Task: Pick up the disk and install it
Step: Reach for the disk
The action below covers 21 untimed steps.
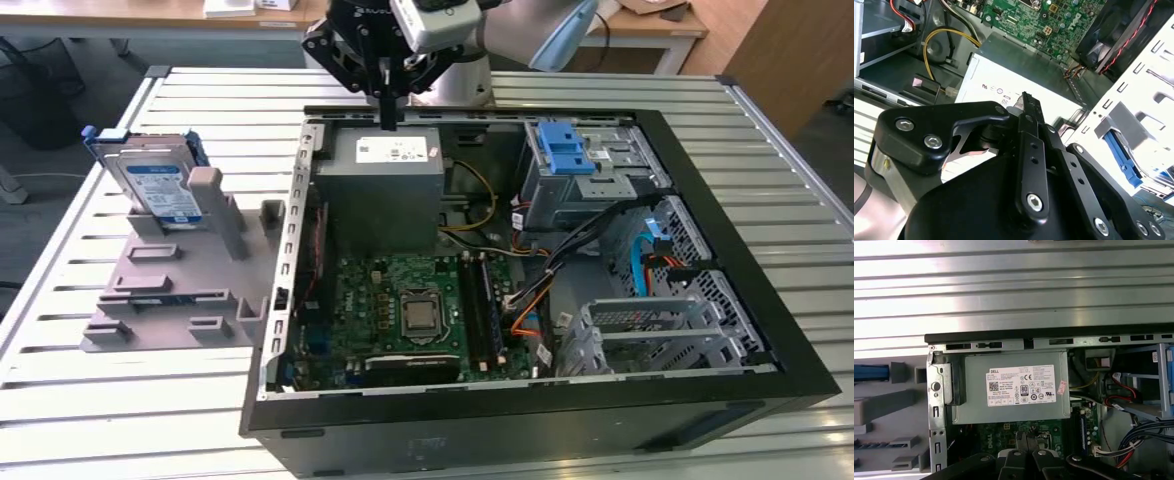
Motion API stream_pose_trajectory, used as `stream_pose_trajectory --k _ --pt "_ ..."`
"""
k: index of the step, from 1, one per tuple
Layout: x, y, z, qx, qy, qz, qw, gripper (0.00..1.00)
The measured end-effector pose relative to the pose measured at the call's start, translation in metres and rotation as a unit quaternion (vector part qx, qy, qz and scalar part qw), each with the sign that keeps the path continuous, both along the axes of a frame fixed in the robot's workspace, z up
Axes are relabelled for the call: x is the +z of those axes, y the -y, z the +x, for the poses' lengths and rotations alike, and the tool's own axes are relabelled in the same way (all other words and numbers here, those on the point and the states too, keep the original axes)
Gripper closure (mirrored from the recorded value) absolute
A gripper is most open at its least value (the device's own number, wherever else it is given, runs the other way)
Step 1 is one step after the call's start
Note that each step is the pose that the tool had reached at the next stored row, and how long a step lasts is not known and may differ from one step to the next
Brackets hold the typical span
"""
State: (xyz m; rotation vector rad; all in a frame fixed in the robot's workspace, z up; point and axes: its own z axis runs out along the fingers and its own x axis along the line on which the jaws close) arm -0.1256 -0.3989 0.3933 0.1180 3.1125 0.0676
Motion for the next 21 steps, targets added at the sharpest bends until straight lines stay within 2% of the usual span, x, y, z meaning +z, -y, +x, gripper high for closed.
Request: stream_pose_trajectory --k 21 --pt "0.0000 0.0000 -0.0049 0.000 0.0000 0.0000 1.0000 0.89"
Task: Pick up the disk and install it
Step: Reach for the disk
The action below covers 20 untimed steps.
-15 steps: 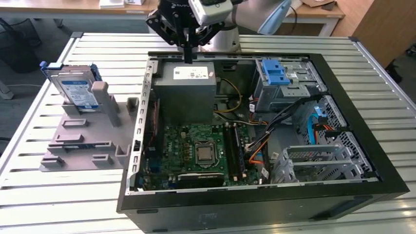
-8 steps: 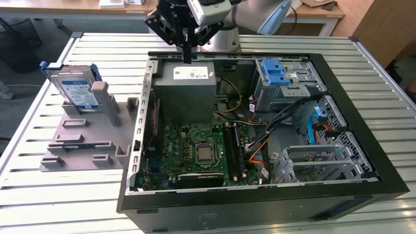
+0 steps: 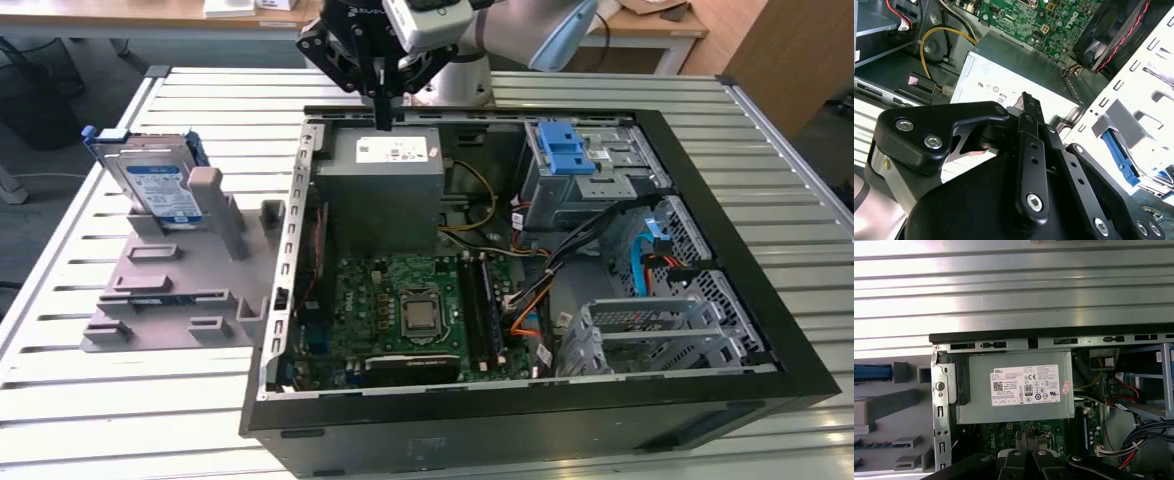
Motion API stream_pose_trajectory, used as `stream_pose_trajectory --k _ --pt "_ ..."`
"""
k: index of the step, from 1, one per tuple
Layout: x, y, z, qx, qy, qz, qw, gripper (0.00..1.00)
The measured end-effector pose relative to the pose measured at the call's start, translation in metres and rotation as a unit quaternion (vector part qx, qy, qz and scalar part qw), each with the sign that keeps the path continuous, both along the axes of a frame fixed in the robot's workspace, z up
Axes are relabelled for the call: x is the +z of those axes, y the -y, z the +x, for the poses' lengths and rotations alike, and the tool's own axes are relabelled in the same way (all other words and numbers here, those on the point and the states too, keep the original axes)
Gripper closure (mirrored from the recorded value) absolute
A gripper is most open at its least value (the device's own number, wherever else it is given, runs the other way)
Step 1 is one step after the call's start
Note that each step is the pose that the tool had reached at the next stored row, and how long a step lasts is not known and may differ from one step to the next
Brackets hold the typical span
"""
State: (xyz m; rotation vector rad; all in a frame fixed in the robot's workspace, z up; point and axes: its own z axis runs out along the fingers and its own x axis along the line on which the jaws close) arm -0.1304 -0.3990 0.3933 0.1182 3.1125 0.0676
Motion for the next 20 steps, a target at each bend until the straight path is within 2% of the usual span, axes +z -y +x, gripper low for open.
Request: stream_pose_trajectory --k 20 --pt "0.0000 0.0000 -0.0063 0.000 0.0000 0.0000 1.0000 0.89"
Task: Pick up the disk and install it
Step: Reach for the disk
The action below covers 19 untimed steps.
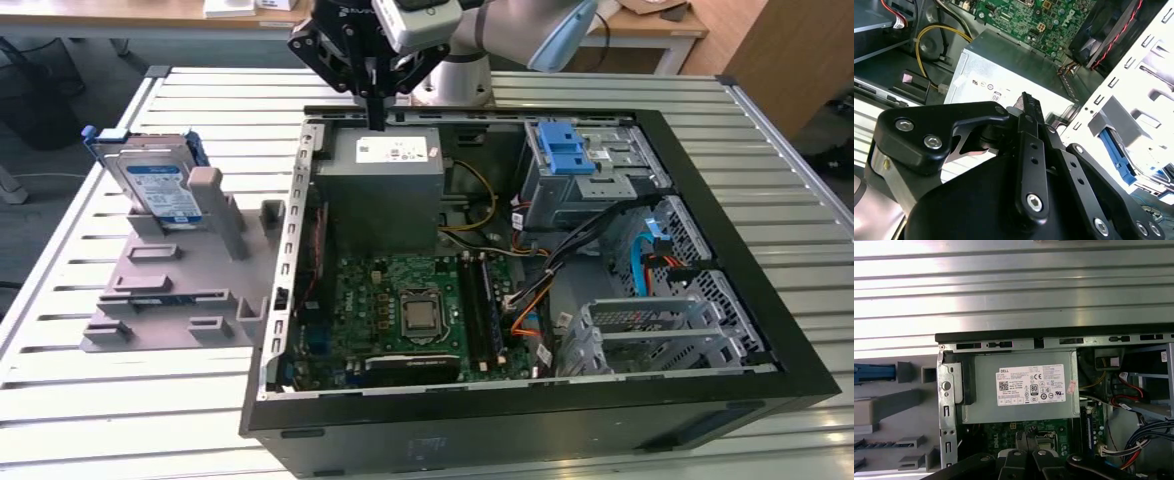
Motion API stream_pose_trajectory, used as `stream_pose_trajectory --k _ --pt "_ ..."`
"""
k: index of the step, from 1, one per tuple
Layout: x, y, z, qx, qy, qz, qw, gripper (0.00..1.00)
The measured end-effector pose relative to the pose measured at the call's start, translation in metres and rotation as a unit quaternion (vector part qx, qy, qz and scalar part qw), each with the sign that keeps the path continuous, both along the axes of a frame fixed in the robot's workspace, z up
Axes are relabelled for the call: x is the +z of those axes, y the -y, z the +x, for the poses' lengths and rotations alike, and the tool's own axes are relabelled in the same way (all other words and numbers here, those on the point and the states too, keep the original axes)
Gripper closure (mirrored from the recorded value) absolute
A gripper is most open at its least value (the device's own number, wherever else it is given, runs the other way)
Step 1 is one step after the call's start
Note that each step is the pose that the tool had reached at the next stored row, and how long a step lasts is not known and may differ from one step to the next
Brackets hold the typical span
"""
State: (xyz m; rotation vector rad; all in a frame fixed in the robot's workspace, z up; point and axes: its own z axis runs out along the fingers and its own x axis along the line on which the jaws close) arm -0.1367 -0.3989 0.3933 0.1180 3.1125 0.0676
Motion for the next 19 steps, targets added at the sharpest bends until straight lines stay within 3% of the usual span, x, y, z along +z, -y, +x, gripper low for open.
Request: stream_pose_trajectory --k 19 --pt "0.0000 0.0000 -0.0052 0.000 0.0000 0.0000 1.0000 0.89"
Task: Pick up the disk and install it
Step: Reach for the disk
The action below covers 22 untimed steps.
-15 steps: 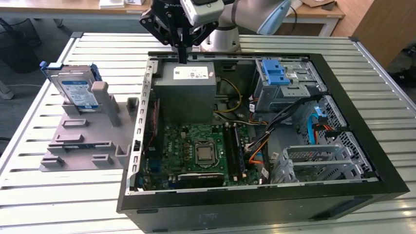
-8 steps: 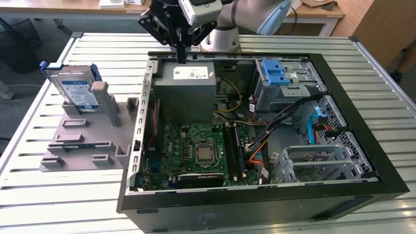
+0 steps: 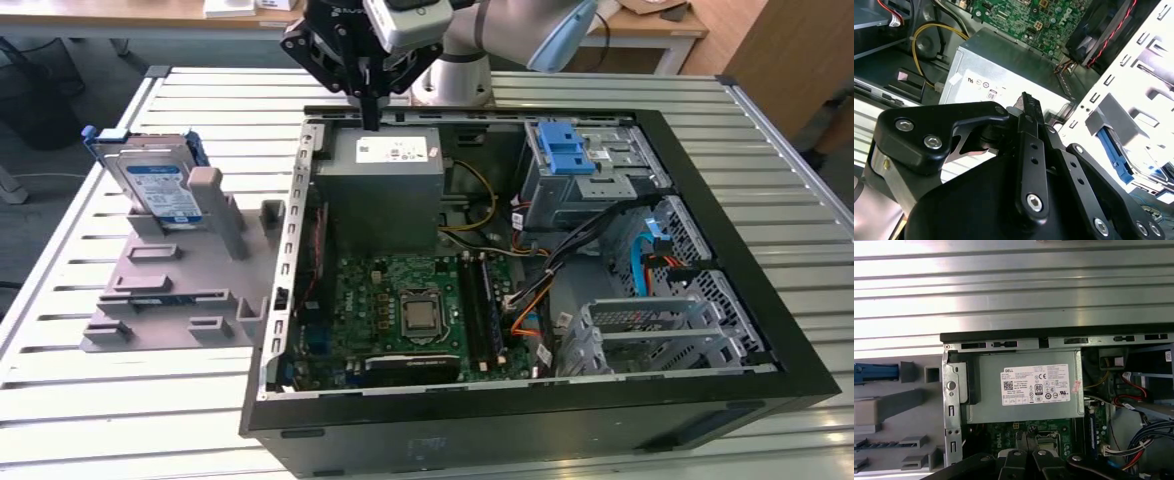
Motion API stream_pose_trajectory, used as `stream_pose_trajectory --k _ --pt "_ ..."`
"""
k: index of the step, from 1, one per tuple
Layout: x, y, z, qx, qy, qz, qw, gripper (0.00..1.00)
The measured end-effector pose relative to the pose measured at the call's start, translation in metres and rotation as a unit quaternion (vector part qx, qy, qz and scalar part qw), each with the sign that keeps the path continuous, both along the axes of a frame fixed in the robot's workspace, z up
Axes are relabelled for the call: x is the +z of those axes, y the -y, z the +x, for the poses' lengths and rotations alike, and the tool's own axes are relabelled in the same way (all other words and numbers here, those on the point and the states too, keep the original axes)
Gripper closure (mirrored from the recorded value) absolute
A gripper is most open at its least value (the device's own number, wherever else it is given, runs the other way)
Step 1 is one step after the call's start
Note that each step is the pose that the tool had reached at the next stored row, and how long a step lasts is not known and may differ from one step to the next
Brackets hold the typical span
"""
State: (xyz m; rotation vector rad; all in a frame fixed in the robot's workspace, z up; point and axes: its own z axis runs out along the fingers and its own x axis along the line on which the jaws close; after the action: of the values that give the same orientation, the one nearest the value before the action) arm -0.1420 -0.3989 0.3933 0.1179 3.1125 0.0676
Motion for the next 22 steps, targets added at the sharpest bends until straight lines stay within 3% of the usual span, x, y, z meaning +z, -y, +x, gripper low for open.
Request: stream_pose_trajectory --k 22 --pt "-0.0001 0.0000 -0.0058 0.000 0.0000 0.0000 1.0000 0.89"
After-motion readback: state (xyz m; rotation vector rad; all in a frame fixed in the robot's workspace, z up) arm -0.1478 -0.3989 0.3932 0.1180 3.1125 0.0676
